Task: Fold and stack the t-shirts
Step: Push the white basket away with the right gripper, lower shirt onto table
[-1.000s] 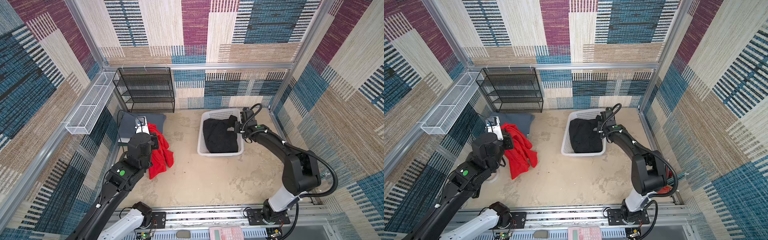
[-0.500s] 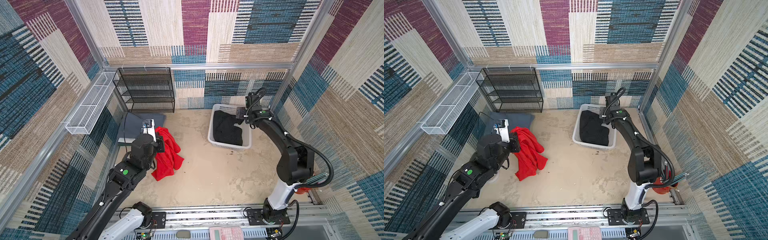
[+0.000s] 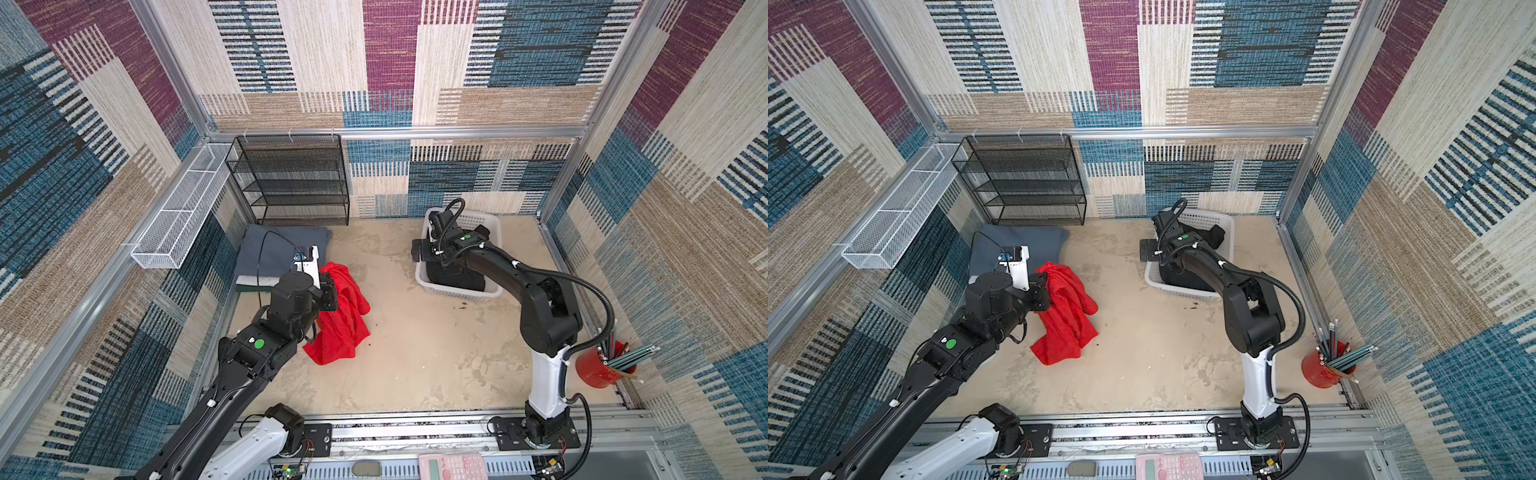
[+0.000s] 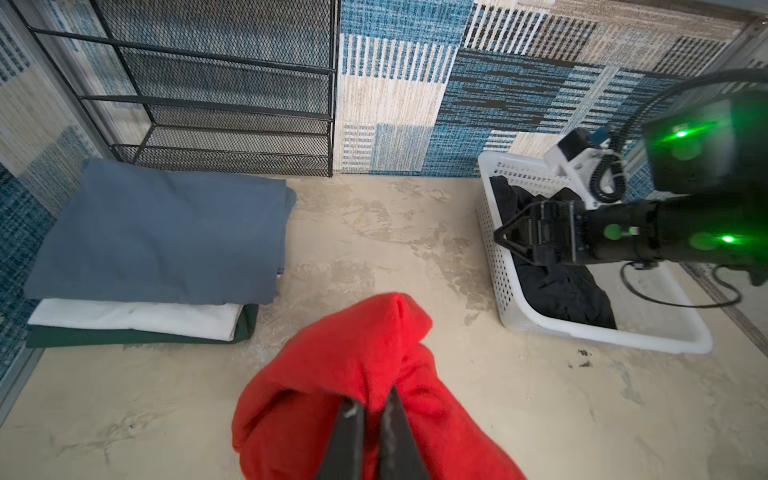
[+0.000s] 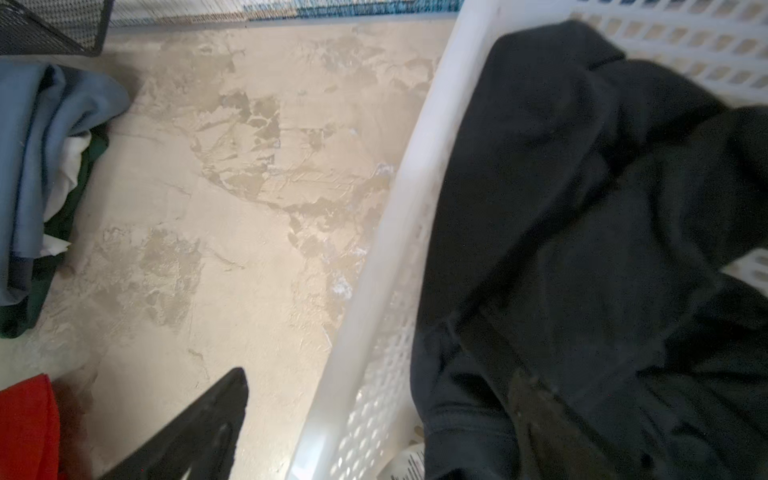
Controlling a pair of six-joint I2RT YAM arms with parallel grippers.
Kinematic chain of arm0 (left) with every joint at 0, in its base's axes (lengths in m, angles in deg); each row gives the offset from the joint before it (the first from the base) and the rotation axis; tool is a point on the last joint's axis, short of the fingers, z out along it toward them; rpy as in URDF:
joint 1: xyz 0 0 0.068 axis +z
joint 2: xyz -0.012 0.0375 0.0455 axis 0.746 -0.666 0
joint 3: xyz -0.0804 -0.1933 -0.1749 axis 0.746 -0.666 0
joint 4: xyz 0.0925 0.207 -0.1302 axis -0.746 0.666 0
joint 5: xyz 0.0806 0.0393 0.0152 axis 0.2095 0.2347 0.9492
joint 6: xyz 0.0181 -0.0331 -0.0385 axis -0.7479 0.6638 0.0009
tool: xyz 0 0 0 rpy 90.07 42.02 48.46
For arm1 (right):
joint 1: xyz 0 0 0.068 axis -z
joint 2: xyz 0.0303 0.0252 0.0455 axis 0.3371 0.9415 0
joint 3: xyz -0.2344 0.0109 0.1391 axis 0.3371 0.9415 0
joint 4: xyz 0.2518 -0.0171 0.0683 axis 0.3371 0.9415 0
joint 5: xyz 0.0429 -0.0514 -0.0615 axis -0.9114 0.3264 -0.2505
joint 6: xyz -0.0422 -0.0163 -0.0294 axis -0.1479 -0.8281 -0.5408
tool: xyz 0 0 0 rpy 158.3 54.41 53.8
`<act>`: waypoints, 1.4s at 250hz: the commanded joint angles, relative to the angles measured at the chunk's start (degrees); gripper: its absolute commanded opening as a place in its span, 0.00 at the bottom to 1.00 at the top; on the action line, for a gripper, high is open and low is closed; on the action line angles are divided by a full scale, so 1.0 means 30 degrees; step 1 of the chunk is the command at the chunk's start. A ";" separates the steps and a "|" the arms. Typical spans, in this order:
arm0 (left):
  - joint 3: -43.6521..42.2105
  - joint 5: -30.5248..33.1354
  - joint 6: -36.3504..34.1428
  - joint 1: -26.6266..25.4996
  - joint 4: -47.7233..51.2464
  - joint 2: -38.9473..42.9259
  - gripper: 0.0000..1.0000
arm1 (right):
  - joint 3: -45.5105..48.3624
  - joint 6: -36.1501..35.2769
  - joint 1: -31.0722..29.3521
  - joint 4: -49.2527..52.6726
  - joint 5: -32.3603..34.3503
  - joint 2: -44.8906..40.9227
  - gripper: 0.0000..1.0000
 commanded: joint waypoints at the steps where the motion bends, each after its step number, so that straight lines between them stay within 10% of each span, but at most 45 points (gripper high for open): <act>1: -0.0049 -0.1359 0.0454 0.0009 -0.1241 0.0056 0.00 | -0.0925 0.0294 -0.0248 -0.0018 0.0617 0.1003 0.95; 33: -0.0132 -0.1728 0.0546 0.0006 -0.1315 0.0206 0.00 | -0.1225 -0.0208 -0.0248 0.0539 0.1964 0.1497 0.60; 90: -0.0358 -0.2323 0.0575 0.0005 -0.1643 0.0429 0.00 | -0.0336 -0.1075 -0.0219 0.1242 0.3360 0.1159 0.38; 212: -0.0489 -0.3529 0.1029 0.0005 -0.2109 -0.0146 0.00 | 0.5645 -0.3953 0.2673 -0.1085 0.4714 -0.2273 0.21; 350: -0.0045 -0.4545 0.1424 0.0001 -0.1874 -0.0715 0.00 | 0.3252 -0.7434 0.5715 -0.2902 0.4880 0.0371 0.29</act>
